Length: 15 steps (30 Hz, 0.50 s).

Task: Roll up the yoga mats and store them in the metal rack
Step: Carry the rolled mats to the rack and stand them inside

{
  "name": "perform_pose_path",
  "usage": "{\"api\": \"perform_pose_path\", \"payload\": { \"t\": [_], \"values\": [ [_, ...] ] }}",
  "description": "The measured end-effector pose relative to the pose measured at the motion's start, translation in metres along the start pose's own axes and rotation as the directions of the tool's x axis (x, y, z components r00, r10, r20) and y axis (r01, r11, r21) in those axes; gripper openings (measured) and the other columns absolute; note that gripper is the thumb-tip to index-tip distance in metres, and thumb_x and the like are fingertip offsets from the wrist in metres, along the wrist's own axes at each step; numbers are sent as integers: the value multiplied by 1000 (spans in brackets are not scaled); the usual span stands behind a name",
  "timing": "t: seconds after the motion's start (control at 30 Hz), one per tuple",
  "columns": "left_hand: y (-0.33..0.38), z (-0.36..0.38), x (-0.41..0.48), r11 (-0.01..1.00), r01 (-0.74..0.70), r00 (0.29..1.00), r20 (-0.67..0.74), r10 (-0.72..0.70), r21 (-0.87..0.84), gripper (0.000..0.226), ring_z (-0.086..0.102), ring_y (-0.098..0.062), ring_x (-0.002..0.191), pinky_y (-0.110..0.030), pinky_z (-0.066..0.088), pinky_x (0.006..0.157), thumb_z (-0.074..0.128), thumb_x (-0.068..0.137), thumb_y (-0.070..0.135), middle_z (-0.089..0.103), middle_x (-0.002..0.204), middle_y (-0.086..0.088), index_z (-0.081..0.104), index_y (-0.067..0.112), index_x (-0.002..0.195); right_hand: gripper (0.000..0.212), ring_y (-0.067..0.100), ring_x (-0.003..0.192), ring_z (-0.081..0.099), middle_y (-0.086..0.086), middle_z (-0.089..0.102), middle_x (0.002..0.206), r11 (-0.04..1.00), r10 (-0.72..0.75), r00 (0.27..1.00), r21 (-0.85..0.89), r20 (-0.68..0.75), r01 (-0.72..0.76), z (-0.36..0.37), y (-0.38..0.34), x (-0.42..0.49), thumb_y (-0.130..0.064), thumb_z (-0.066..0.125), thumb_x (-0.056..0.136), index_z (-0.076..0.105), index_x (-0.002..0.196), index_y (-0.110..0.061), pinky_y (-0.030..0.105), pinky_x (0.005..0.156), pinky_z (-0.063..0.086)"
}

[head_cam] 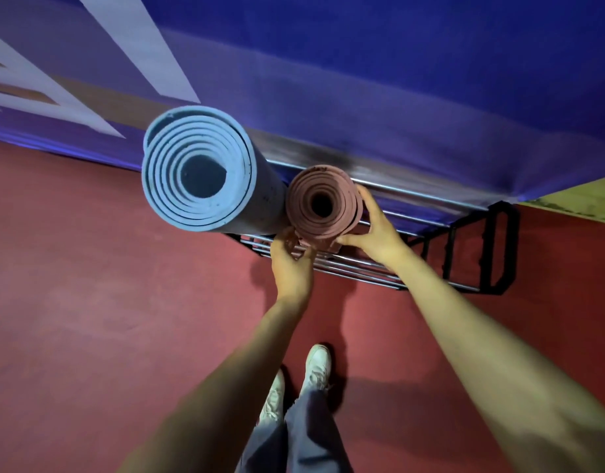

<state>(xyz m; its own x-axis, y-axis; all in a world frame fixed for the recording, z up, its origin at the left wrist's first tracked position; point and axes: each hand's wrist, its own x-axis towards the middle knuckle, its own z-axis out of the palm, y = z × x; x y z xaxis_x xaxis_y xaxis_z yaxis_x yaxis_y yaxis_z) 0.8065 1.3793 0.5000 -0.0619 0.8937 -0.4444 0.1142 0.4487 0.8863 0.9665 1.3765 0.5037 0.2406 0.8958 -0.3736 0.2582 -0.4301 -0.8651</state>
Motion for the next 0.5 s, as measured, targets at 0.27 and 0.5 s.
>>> {"api": "perform_pose_path", "payload": {
  "t": [0.27,0.5],
  "values": [
    [15,8,-18,974,60,995,92,-41,-219,54,59,-3,102,-22,46,94,58,87,-7,59,124,-5,41,5,137,74,20,115,51,-8,51,120,998,13,993,66,-119,-5,4,-4,-5,-17,81,72,44,136,-21,39,99,43],
    [20,22,14,969,87,980,192,-42,-230,63,56,-16,105,-24,46,87,48,86,-15,55,135,-16,37,8,143,89,17,123,43,0,41,128,980,117,993,161,-10,-114,-7,-11,18,10,74,70,26,142,-13,22,92,40]
  ]
}}
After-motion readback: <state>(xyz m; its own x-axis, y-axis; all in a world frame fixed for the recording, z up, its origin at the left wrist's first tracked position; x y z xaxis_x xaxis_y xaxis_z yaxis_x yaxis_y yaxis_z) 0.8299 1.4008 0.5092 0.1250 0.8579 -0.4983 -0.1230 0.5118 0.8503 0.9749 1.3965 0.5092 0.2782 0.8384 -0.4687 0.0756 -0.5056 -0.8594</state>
